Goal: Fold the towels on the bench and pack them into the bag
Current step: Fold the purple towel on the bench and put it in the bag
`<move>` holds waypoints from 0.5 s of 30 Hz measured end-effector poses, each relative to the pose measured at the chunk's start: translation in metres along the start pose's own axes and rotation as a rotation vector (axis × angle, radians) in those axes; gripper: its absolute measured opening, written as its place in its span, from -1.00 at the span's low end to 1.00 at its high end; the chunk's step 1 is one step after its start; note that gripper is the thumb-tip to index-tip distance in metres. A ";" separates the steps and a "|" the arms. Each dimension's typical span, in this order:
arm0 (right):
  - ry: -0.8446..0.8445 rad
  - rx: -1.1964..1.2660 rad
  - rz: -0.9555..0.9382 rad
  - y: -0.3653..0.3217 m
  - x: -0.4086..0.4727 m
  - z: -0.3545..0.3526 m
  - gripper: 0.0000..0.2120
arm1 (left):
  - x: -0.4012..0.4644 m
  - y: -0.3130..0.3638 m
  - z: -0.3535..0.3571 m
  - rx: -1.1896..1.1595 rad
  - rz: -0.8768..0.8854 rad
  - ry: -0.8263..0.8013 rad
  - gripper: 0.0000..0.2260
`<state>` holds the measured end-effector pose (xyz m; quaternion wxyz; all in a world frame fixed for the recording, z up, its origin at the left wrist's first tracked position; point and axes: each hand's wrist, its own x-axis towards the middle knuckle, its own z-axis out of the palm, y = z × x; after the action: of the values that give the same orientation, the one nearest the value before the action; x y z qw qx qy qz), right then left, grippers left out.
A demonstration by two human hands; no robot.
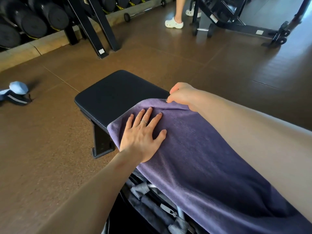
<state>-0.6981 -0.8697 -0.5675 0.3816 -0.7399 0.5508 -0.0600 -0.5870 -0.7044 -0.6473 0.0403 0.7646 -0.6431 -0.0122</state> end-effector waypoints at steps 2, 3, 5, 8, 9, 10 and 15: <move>0.019 0.167 -0.033 0.005 -0.002 -0.001 -0.66 | -0.001 0.000 -0.001 -0.002 0.004 0.013 -0.33; 0.049 0.210 -0.040 0.007 -0.004 -0.002 -0.62 | -0.001 0.001 -0.001 0.003 0.008 0.022 -0.34; 0.093 0.248 -0.037 0.010 -0.004 -0.003 -0.58 | -0.002 0.000 -0.001 0.018 0.014 0.042 -0.36; 0.183 0.346 -0.105 0.008 0.002 -0.004 -0.55 | -0.002 -0.001 -0.001 0.024 0.020 0.055 -0.38; 0.226 0.370 -0.155 0.007 0.004 -0.004 -0.55 | -0.003 -0.001 -0.001 0.025 0.023 0.056 -0.38; 0.282 0.362 -0.221 0.006 0.005 -0.003 -0.57 | -0.003 -0.001 0.000 0.026 0.024 0.056 -0.39; 0.448 -0.375 -0.516 0.022 0.016 0.005 -0.50 | -0.001 -0.001 0.001 0.007 0.016 0.030 -0.41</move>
<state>-0.7063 -0.8829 -0.5902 0.0827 -0.8796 0.4175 -0.2124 -0.5860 -0.7038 -0.6484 0.0475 0.7598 -0.6484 0.0017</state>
